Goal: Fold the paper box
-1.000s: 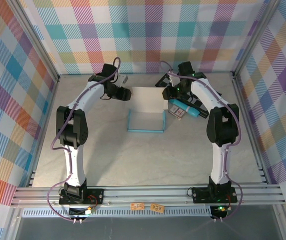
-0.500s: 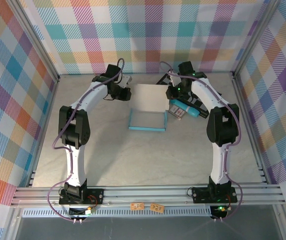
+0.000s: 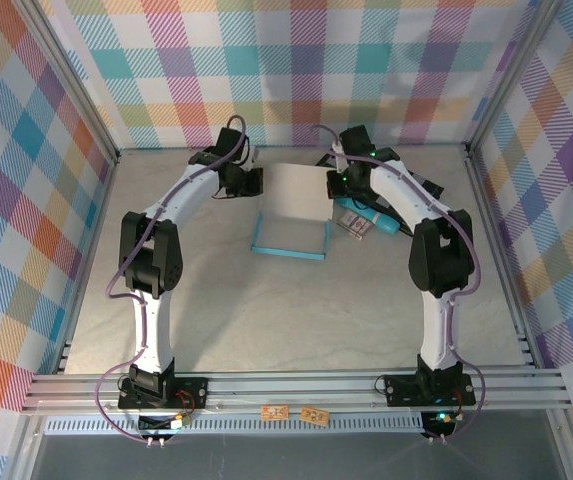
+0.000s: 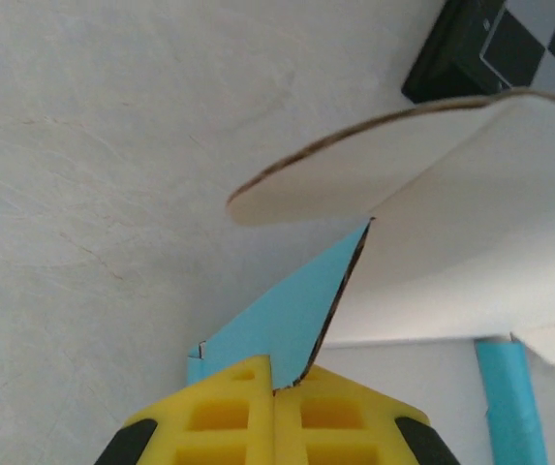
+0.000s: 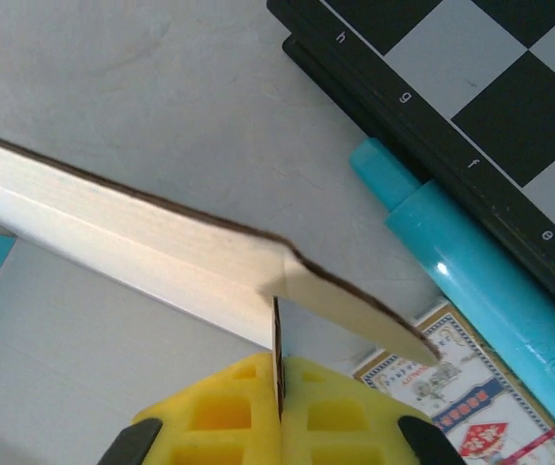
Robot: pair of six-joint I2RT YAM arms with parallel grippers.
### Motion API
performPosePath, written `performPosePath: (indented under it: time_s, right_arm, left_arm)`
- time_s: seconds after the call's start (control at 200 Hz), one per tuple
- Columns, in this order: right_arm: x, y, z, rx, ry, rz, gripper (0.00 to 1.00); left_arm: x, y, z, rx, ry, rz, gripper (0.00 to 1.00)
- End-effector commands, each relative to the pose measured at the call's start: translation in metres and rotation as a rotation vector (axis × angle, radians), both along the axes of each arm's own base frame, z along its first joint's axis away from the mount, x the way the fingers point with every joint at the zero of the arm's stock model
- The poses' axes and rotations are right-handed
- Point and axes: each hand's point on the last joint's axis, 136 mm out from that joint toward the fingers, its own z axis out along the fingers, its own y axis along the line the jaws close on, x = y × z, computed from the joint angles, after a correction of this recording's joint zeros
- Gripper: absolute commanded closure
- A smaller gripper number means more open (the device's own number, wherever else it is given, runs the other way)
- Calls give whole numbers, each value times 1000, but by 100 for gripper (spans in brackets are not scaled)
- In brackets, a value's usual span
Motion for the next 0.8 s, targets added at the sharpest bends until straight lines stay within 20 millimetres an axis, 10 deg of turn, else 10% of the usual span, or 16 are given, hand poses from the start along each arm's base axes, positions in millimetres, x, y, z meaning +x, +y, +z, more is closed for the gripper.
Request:
performPosePath:
  time_s: [0.0,0.795]
  right_arm:
    - [10,21,33,89,-124,-114,100]
    - [17,52,36,259,-353,-221,100]
  left_arm:
    - [10,-16,35,-89,-91,74,100]
    - [-15,-3,22,-252,-239,60,100]
